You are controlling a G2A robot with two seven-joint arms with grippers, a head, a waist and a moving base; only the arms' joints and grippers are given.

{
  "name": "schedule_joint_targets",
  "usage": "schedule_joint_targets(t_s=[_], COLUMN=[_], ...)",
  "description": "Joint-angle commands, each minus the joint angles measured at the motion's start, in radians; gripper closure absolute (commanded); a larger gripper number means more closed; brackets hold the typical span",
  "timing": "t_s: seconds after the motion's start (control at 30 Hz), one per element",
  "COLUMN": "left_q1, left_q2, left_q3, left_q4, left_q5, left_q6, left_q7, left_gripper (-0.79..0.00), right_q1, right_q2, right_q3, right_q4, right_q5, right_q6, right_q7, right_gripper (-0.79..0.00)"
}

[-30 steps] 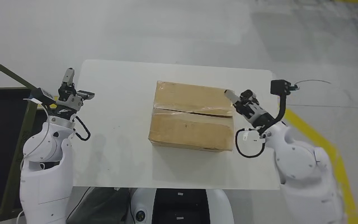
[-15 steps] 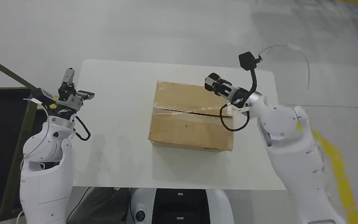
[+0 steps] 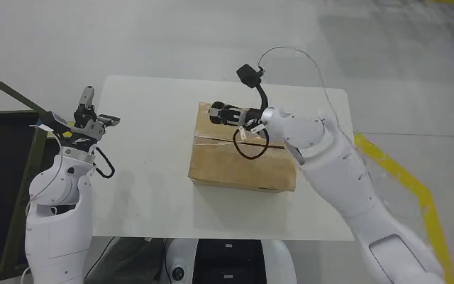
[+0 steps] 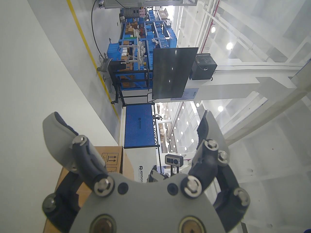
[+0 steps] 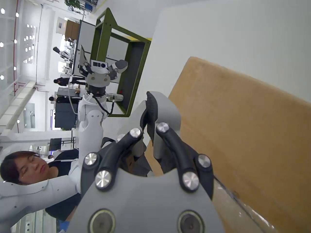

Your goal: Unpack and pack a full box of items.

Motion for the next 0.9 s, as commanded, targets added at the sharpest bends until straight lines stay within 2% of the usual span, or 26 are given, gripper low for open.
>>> schedule_joint_targets(t_s=[0.0, 0.33, 0.87], left_q1=[0.0, 0.0, 0.0], left_q2=[0.0, 0.0, 0.0], left_q3=[0.0, 0.0, 0.0], left_q4=[0.0, 0.0, 0.0], left_q5=[0.0, 0.0, 0.0], left_q6=[0.0, 0.0, 0.0], left_q7=[0.0, 0.0, 0.0], left_gripper=[-0.785, -0.785, -0.785], right_q1=[0.038, 0.123, 0.06], right_q2=[-0.019, -0.079, -0.086], right_q3=[-0.048, -0.156, -0.165], right_q4=[0.043, 0.166, 0.128], right_q5=[0.019, 0.059, 0.037], right_q6=[0.006, 0.027, 0.129], right_q7=[-0.005, -0.029, 0.007], right_gripper=[0.0, 0.0, 0.0])
